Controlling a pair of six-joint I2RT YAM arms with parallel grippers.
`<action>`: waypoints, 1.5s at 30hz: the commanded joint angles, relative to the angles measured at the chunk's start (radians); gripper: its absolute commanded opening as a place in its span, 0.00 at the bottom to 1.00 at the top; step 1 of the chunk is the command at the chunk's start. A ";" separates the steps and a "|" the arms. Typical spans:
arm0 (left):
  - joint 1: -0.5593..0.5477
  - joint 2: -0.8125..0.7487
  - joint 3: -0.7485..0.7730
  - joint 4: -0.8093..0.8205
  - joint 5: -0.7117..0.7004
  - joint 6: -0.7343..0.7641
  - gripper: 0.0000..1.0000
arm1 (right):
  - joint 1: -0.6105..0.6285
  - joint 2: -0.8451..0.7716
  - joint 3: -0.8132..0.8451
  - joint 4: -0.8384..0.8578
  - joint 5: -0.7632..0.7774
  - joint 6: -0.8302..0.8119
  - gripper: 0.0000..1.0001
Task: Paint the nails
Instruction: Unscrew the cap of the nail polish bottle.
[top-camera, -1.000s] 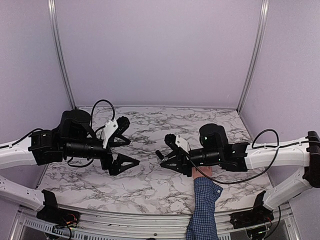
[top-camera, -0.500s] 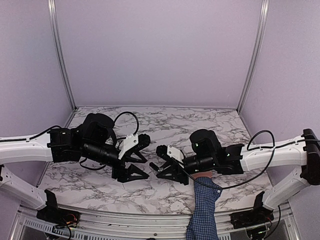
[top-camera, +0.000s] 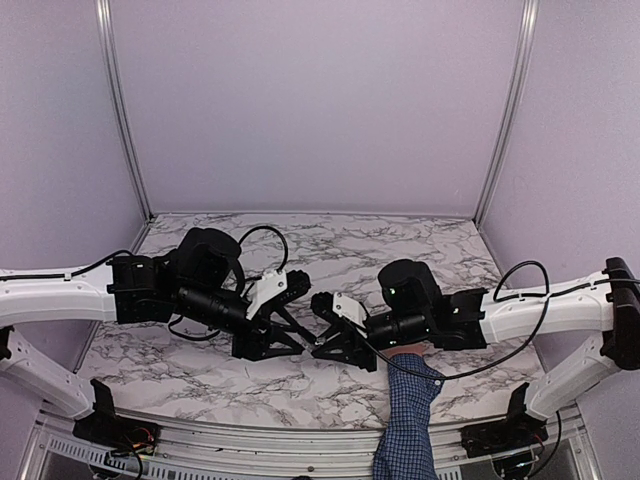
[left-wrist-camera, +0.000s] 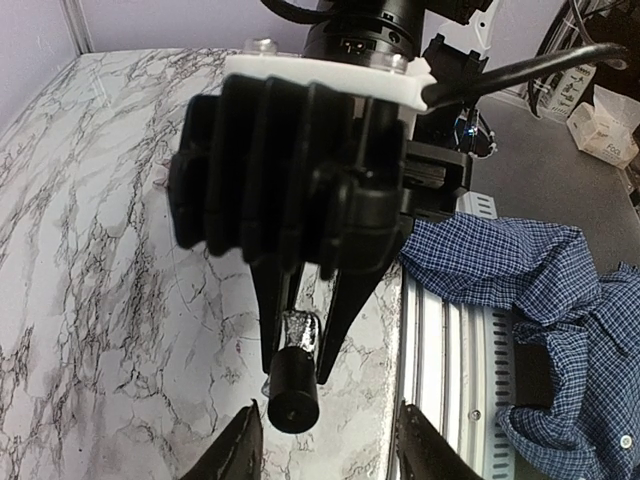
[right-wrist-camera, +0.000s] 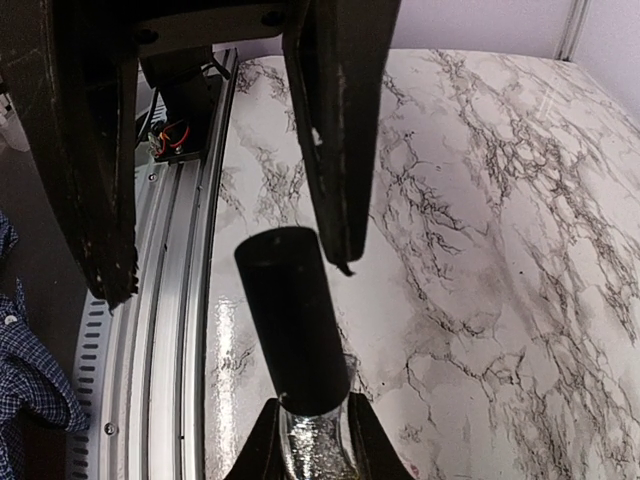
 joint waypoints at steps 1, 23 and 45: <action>-0.007 0.015 0.026 0.042 -0.005 -0.004 0.45 | 0.010 0.009 0.031 0.018 -0.011 0.008 0.00; -0.012 0.072 0.042 0.046 -0.007 -0.002 0.33 | 0.018 0.022 0.034 0.018 -0.034 0.005 0.00; -0.024 0.065 0.043 0.020 -0.029 0.015 0.00 | 0.021 0.030 0.029 0.014 -0.031 0.002 0.00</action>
